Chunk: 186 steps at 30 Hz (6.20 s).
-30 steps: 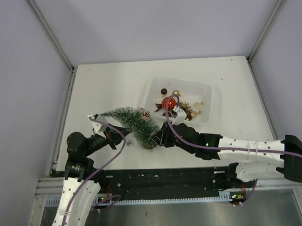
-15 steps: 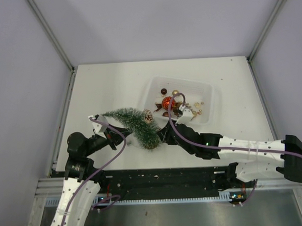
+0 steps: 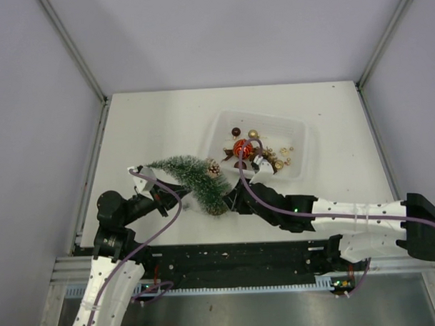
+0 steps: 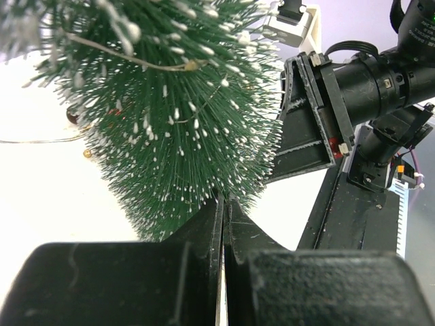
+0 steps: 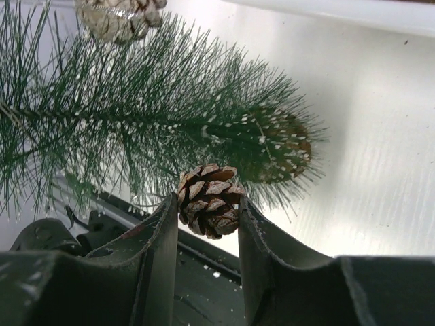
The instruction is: Decorate the small christmas tree
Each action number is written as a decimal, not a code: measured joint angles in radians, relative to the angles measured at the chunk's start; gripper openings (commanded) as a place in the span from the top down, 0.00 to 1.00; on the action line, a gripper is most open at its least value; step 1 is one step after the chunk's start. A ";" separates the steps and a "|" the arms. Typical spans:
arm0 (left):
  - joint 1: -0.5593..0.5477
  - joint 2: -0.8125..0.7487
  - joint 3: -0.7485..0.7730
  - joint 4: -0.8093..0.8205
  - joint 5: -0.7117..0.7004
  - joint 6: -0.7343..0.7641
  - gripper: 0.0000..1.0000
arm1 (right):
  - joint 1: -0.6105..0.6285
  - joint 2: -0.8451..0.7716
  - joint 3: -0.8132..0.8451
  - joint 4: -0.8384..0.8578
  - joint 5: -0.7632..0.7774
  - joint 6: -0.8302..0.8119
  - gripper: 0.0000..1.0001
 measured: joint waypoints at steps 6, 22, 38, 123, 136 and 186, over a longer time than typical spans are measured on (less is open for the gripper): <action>-0.003 0.000 0.000 0.000 -0.004 0.000 1.00 | 0.043 0.004 0.003 0.003 -0.019 0.008 0.82; -0.012 0.000 0.000 -0.001 -0.008 0.005 1.00 | 0.052 -0.077 0.064 -0.026 0.049 -0.031 0.73; -0.016 0.001 0.006 -0.002 -0.007 0.008 1.00 | -0.013 -0.031 0.071 -0.068 0.081 -0.109 0.72; -0.029 0.014 0.019 -0.004 -0.019 0.017 1.00 | 0.096 -0.048 -0.078 0.303 0.082 -0.191 0.62; -0.032 0.014 0.019 -0.004 -0.026 0.018 1.00 | 0.097 -0.053 -0.121 0.235 0.100 -0.174 0.58; -0.040 0.016 0.025 -0.007 -0.039 0.026 1.00 | -0.057 -0.313 -0.084 -0.162 0.154 -0.232 0.44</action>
